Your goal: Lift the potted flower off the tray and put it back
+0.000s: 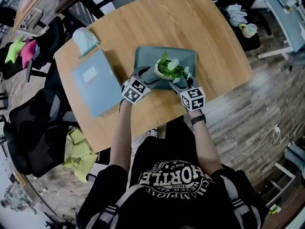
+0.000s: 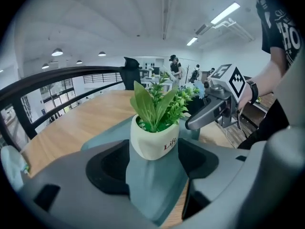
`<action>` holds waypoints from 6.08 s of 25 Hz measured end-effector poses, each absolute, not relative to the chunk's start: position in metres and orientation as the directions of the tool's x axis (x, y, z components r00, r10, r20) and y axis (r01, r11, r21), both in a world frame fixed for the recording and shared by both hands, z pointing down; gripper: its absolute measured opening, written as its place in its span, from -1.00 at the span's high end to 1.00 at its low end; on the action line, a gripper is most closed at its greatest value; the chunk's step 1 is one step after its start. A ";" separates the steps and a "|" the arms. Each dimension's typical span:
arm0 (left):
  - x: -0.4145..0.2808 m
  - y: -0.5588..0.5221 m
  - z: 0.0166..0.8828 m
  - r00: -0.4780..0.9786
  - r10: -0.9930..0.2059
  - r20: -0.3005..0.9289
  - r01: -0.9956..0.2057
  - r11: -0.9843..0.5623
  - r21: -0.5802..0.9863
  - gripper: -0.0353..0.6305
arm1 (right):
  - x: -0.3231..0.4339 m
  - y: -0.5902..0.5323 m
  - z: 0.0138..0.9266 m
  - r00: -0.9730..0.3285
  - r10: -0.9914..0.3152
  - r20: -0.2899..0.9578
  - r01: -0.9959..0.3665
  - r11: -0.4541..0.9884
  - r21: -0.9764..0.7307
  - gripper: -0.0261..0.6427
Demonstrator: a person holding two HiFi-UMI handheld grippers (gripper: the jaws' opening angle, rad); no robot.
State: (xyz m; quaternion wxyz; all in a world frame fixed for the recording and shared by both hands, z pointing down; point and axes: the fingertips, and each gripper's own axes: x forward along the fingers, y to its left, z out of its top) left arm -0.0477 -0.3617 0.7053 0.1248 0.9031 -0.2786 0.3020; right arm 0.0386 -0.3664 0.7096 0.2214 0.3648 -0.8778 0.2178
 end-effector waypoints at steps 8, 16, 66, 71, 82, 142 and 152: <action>-0.033 -0.375 0.729 0.679 -0.363 0.638 -0.509 -0.859 0.053 -0.02 | 0.030 -0.378 0.716 -0.665 -0.538 0.519 -0.713 0.665 -0.224 -0.01; -0.030 -0.375 0.728 0.648 -0.397 0.650 -0.558 -0.829 0.049 0.10 | 0.028 -0.380 0.716 -0.671 -0.537 0.512 -0.713 0.657 -0.245 0.02; -0.044 -0.205 0.527 0.657 -0.544 0.522 -0.629 -0.777 -0.018 0.15 | 0.015 -0.212 0.512 -0.701 -0.542 0.463 -0.669 0.724 -0.167 0.02; -0.043 -0.199 0.512 0.665 -0.546 0.510 -0.621 -0.783 -0.027 0.15 | 0.017 -0.207 0.497 -0.703 -0.563 0.434 -0.675 0.721 -0.158 0.02; -0.029 -0.215 0.502 0.678 -0.536 0.502 -0.612 -0.791 -0.018 0.15 | 0.032 -0.221 0.481 -0.698 -0.581 0.417 -0.685 0.712 -0.154 0.05; 0.034 -0.440 0.718 0.591 -0.485 0.644 -0.684 -0.725 0.083 0.15 | 0.091 -0.458 0.694 -0.722 -0.419 0.551 -0.630 0.728 -0.272 0.06; 0.037 -0.440 0.729 0.584 -0.526 0.618 -0.696 -0.716 0.048 0.14 | 0.094 -0.458 0.708 -0.726 -0.441 0.528 -0.645 0.702 -0.302 0.03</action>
